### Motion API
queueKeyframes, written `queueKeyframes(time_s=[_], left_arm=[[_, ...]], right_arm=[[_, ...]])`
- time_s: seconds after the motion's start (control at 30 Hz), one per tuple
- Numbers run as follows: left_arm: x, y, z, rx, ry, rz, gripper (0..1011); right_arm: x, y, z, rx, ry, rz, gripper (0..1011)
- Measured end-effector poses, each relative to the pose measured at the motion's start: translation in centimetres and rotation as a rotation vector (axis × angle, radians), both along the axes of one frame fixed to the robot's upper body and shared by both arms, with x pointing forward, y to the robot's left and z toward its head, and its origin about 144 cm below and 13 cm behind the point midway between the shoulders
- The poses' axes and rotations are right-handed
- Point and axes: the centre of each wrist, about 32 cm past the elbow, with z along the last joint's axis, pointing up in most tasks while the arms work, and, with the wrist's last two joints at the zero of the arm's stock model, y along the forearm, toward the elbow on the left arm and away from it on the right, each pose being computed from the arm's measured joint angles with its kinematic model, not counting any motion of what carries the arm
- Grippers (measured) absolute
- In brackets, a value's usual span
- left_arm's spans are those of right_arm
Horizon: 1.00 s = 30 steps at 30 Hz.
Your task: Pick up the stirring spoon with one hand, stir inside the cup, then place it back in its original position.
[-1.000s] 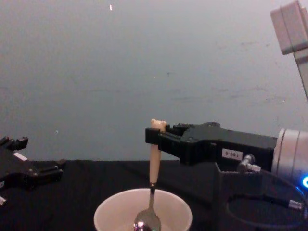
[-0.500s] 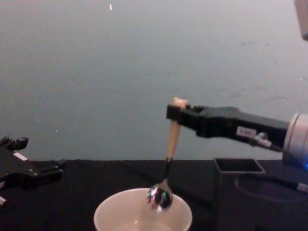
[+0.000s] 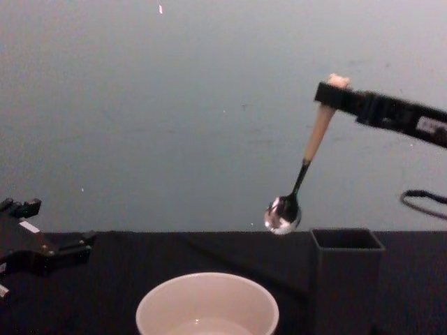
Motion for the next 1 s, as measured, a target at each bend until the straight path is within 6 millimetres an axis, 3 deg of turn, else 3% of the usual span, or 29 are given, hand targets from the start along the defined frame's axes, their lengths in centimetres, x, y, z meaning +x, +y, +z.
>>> queueKeyframes(time_s=[0.5,1.0], left_arm=[[0.0,0.0,0.0,0.000,0.000,0.000,1001],[0.0,0.0,0.0,0.000,0.000,0.000,1001]], right_arm=[[-2.3,-2.4,0.9,-0.003,-0.031,-0.054,214],[-2.7,-2.9,-0.5,-0.075,-0.004,-0.066,214]])
